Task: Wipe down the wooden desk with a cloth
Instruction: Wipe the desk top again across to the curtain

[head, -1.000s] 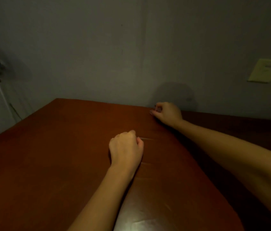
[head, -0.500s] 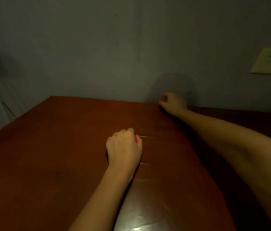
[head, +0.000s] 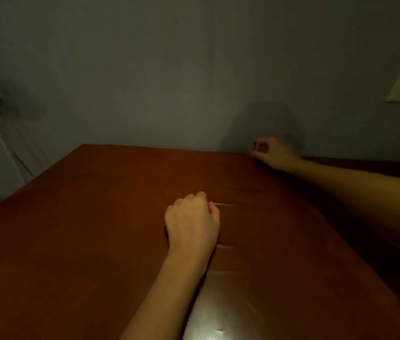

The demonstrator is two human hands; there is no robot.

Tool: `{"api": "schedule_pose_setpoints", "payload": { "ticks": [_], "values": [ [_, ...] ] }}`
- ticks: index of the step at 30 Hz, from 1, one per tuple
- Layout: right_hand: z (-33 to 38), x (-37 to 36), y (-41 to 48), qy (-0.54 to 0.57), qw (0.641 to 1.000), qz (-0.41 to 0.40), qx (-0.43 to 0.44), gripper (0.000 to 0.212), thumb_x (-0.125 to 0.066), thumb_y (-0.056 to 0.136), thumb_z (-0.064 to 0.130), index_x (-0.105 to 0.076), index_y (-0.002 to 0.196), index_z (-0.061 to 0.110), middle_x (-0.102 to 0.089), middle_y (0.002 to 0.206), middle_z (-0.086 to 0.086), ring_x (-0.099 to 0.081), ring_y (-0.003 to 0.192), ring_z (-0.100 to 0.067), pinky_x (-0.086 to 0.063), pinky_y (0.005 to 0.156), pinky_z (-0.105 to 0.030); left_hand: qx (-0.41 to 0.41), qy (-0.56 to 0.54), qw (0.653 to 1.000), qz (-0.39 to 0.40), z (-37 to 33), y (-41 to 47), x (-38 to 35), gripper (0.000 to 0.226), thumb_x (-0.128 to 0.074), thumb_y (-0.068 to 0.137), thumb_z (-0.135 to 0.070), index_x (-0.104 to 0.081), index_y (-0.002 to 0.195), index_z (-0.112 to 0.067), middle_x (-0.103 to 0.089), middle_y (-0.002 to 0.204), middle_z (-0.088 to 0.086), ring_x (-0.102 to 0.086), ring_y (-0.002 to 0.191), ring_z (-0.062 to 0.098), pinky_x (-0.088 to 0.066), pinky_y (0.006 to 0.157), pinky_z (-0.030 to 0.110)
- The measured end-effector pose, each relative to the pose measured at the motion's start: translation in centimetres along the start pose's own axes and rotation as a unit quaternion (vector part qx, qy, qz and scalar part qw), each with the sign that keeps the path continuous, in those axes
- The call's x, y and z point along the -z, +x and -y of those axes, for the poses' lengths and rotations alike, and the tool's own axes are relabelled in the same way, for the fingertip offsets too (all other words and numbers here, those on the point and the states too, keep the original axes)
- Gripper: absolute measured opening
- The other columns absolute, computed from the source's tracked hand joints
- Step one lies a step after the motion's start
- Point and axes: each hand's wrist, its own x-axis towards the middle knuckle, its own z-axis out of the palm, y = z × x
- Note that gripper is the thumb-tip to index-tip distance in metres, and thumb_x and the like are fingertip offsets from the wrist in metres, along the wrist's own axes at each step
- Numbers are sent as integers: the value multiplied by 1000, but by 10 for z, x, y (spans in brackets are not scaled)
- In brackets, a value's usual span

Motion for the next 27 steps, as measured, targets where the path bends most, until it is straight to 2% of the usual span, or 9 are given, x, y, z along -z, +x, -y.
{"api": "schedule_pose_setpoints", "payload": {
  "ticks": [2, 5, 9, 12, 16, 19, 22, 24, 27],
  "values": [
    [11, -16, 24, -26, 999, -12, -32, 19, -59, 89, 35, -61, 82, 18, -62, 83, -5, -61, 87, -30, -42, 67, -33, 6, -4, 1000, 1, 1, 1, -1, 24, -38, 98, -33, -50, 82, -21, -57, 79, -5, -52, 71, 12, -39, 59, 26],
    [49, -37, 34, -44, 998, -33, -7, 22, -59, 86, 35, -66, 94, 16, -68, 98, -8, -62, 94, -31, -46, 72, -34, 11, -7, 1000, 0, 1, 1, -1, 23, -39, 97, -33, -50, 80, -21, -59, 80, -4, -55, 73, 14, -39, 61, 27],
    [96, -37, -17, 24, 992, 11, 121, 21, -63, 81, 43, -64, 83, 22, -72, 91, 3, -66, 88, -19, -48, 71, -31, 20, -2, 1000, 1, 0, 1, 0, 23, -41, 96, -33, -48, 79, -21, -61, 84, -1, -59, 80, 20, -38, 63, 30],
    [89, -15, -72, 90, 971, 68, 212, 23, -62, 81, 46, -60, 76, 24, -72, 93, 11, -67, 89, -8, -52, 74, -30, 20, 4, 1000, -7, 1, 0, -1, 23, -41, 96, -34, -50, 80, -21, -61, 84, -2, -59, 80, 19, -40, 63, 30],
    [21, 17, -73, 109, 982, 63, 141, 17, -70, 84, 26, -59, 72, 20, -68, 93, 21, -65, 93, -1, -51, 83, -26, 6, 1, 1000, -12, 0, -1, -2, 25, -40, 97, -33, -48, 77, -21, -57, 76, -4, -54, 70, 14, -36, 57, 26],
    [-16, 16, -32, 52, 998, 18, 39, 20, -66, 86, 33, -58, 71, 21, -70, 91, 0, -64, 88, -20, -51, 80, -40, 6, 1, 1000, -8, 1, 1, -3, 25, -40, 97, -33, -49, 78, -20, -58, 77, -4, -56, 71, 16, -40, 59, 28],
    [-13, -5, 10, -48, 998, -31, -33, 20, -59, 89, 33, -62, 84, 13, -66, 93, -12, -61, 88, -32, -46, 72, -37, 5, 2, 1000, -2, 0, 0, -3, 25, -40, 97, -33, -49, 78, -20, -58, 77, -4, -55, 71, 15, -39, 59, 28],
    [11, -20, 22, -82, 995, -49, -30, 19, -56, 88, 32, -61, 88, 13, -66, 96, -12, -61, 91, -33, -43, 70, -33, 6, 3, 1000, -1, 2, 1, -3, 25, -40, 97, -33, -49, 77, -20, -58, 77, -4, -56, 71, 16, -42, 60, 29],
    [52, -34, 15, -48, 997, -46, 27, 17, -59, 86, 34, -62, 89, 18, -68, 95, -7, -62, 91, -29, -37, 65, -29, 11, 0, 1000, 0, 2, 3, -4, 26, -41, 97, -33, -50, 76, -20, -57, 75, -4, -57, 71, 17, -45, 60, 31]
  ]
}}
